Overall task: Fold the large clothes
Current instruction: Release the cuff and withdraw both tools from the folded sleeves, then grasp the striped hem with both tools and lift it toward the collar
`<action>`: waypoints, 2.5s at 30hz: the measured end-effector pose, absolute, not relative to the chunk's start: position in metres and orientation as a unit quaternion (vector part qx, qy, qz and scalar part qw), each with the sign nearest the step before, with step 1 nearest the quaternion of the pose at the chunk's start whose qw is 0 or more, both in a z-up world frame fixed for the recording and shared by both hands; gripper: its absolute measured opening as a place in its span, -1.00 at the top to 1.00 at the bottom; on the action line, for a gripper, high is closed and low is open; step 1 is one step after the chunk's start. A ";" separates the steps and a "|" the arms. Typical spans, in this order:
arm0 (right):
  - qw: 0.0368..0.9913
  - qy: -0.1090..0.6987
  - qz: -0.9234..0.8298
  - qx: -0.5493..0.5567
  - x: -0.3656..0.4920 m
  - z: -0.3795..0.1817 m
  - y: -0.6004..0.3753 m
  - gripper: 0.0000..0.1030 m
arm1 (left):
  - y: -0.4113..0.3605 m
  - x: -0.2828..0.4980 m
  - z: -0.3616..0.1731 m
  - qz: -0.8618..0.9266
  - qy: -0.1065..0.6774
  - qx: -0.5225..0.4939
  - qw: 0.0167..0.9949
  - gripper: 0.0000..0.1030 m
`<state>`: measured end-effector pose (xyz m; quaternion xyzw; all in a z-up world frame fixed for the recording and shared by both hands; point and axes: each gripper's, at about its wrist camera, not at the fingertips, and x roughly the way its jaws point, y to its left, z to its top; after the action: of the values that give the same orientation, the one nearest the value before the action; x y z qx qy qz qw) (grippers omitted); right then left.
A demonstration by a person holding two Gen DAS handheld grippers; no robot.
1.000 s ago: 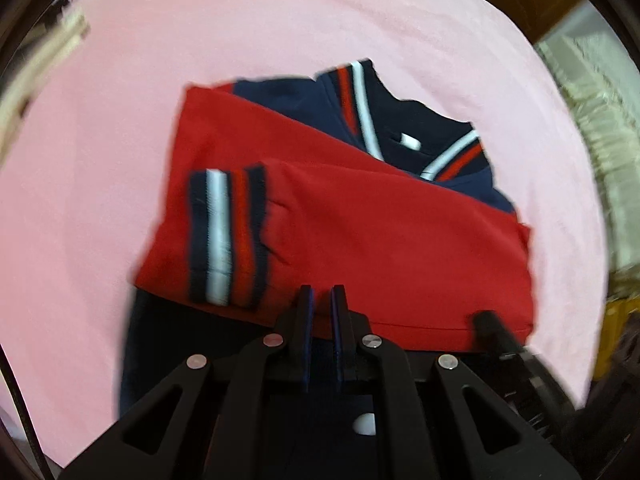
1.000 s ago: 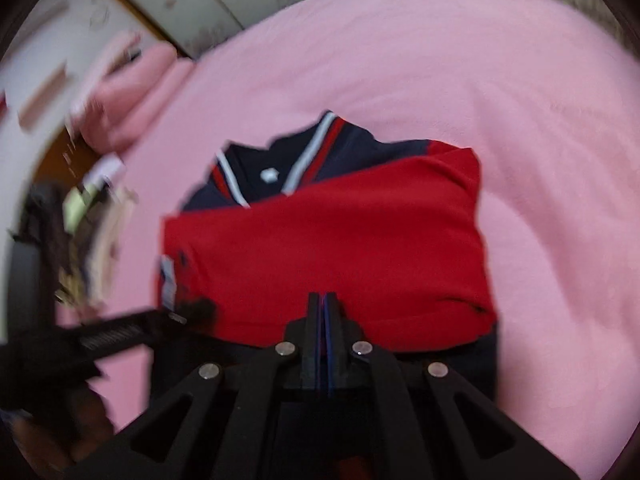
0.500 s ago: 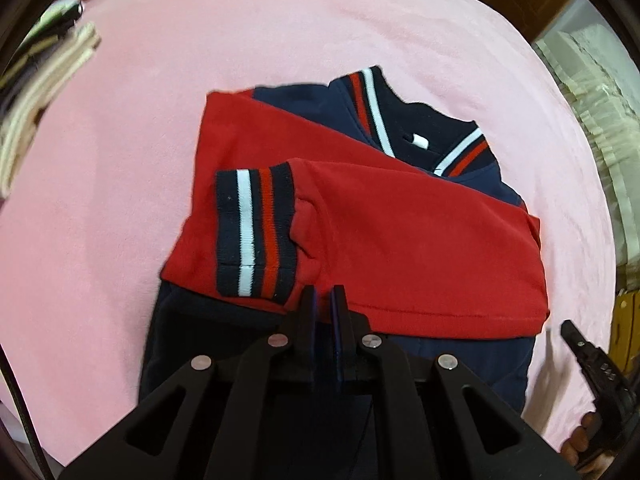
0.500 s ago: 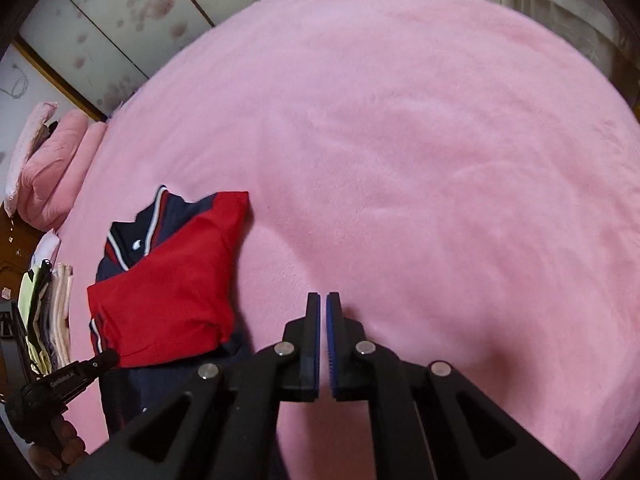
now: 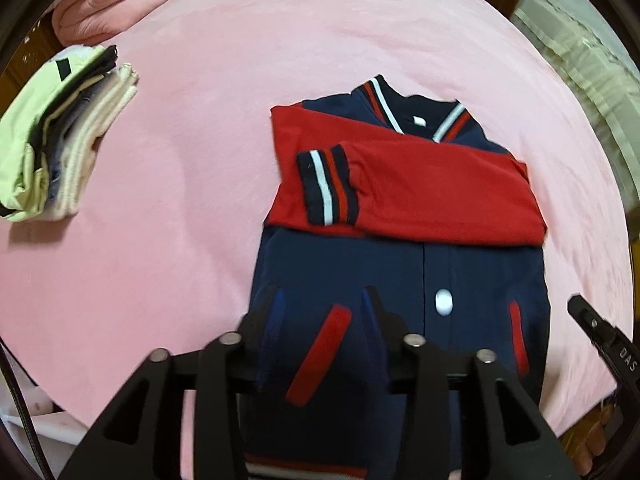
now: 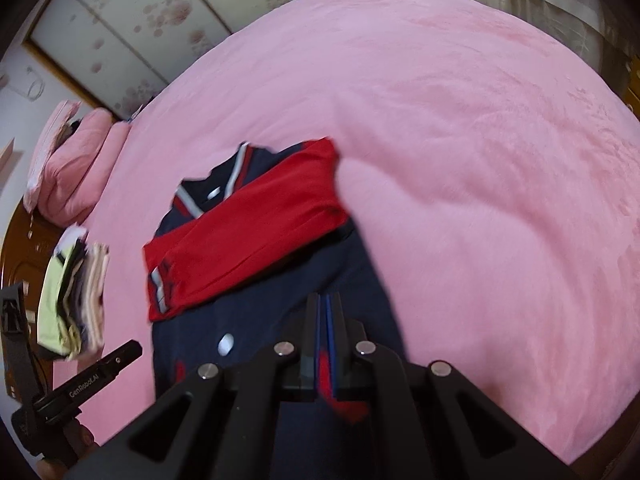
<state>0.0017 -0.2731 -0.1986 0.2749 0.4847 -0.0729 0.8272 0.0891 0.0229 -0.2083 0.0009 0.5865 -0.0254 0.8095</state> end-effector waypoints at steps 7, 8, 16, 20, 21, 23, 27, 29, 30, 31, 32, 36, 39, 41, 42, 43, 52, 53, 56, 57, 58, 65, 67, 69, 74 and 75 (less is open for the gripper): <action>0.840 0.497 -0.046 0.215 -0.031 -0.164 -0.232 0.67 | 0.023 0.038 -0.176 -0.039 0.592 0.046 0.804 -0.33; 0.841 0.502 -0.043 0.198 -0.037 -0.160 -0.225 0.41 | 0.022 0.034 -0.174 -0.036 0.592 0.054 0.803 -0.35; 0.842 0.514 0.003 0.165 -0.080 -0.145 -0.198 -0.35 | 0.022 -0.008 -0.161 -0.053 0.614 0.052 0.786 -0.64; 0.853 0.497 0.015 0.160 -0.095 -0.138 -0.191 -0.44 | 0.025 -0.019 -0.157 -0.060 0.621 0.029 0.781 -0.64; 0.851 0.500 0.015 0.159 -0.096 -0.138 -0.190 -0.45 | 0.025 -0.020 -0.156 -0.060 0.621 0.032 0.781 -0.65; 0.845 0.509 0.018 0.165 -0.095 -0.139 -0.188 -0.46 | 0.024 -0.023 -0.155 -0.060 0.618 0.038 0.783 -0.65; 0.838 0.516 0.017 0.177 -0.092 -0.141 -0.188 -0.46 | 0.021 -0.026 -0.152 -0.070 0.615 0.039 0.784 -0.65; 0.838 0.516 0.019 0.176 -0.090 -0.140 -0.187 -0.46 | 0.020 -0.027 -0.150 -0.070 0.609 0.043 0.789 -0.65; 0.839 0.516 0.019 0.173 -0.089 -0.140 -0.187 -0.47 | 0.020 -0.027 -0.149 -0.070 0.608 0.044 0.790 -0.65; 0.839 0.515 0.020 0.173 -0.089 -0.140 -0.187 -0.47 | 0.020 -0.027 -0.149 -0.072 0.607 0.044 0.790 -0.65; 0.839 0.515 0.021 0.173 -0.089 -0.140 -0.187 -0.47 | 0.020 -0.027 -0.149 -0.074 0.606 0.043 0.791 -0.65; 0.837 0.517 0.022 0.180 -0.089 -0.141 -0.186 -0.48 | 0.020 -0.028 -0.153 -0.073 0.608 0.042 0.789 -0.65; 0.832 0.522 0.026 0.185 -0.087 -0.145 -0.184 -0.49 | 0.020 -0.029 -0.159 -0.069 0.614 0.037 0.785 -0.65; 0.832 0.523 0.027 0.186 -0.087 -0.148 -0.183 -0.49 | 0.021 -0.028 -0.163 -0.067 0.618 0.034 0.783 -0.65; 0.831 0.523 0.028 0.186 -0.087 -0.149 -0.183 -0.49 | 0.022 -0.028 -0.165 -0.066 0.620 0.032 0.781 -0.65; 0.829 0.526 0.029 0.187 -0.086 -0.152 -0.183 -0.49 | 0.022 -0.027 -0.166 -0.064 0.624 0.032 0.778 -0.65; 0.815 0.550 0.035 0.179 -0.078 -0.161 -0.188 -0.49 | 0.024 -0.020 -0.180 -0.069 0.640 0.007 0.765 -0.65; 0.814 0.552 0.034 0.176 -0.079 -0.162 -0.188 -0.49 | 0.027 -0.020 -0.184 -0.070 0.644 -0.002 0.762 -0.65; 0.805 0.564 0.028 0.179 -0.085 -0.169 -0.192 -0.49 | 0.037 -0.020 -0.195 -0.064 0.662 -0.022 0.747 -0.65; 0.800 0.570 0.026 0.185 -0.089 -0.172 -0.194 -0.49 | 0.041 -0.020 -0.199 -0.059 0.667 -0.028 0.742 -0.65; 0.795 0.575 0.024 0.190 -0.093 -0.176 -0.196 -0.49 | 0.046 -0.022 -0.203 -0.056 0.670 -0.033 0.740 -0.65; 0.725 0.591 -0.010 0.355 -0.125 -0.223 -0.231 -0.49 | 0.097 -0.042 -0.251 -0.036 0.685 -0.159 0.710 -0.70; 0.702 0.598 -0.037 0.384 -0.134 -0.241 -0.239 -0.49 | 0.112 -0.051 -0.269 -0.027 0.685 -0.213 0.696 -0.70; 0.691 0.597 -0.056 0.404 -0.142 -0.254 -0.246 -0.49 | 0.122 -0.059 -0.284 -0.018 0.683 -0.249 0.686 -0.70; 0.683 0.560 -0.111 0.455 -0.156 -0.274 -0.266 -0.49 | 0.138 -0.070 -0.311 -0.004 0.658 -0.303 0.690 -0.70; 0.681 0.553 -0.120 0.464 -0.157 -0.276 -0.269 -0.49 | 0.140 -0.070 -0.314 -0.002 0.652 -0.311 0.692 -0.70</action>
<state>-0.1572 -0.2687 -0.2762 0.4643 0.5533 -0.1196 0.6811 -0.0701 0.1395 -0.3141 -0.3106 0.6519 -0.0017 0.6917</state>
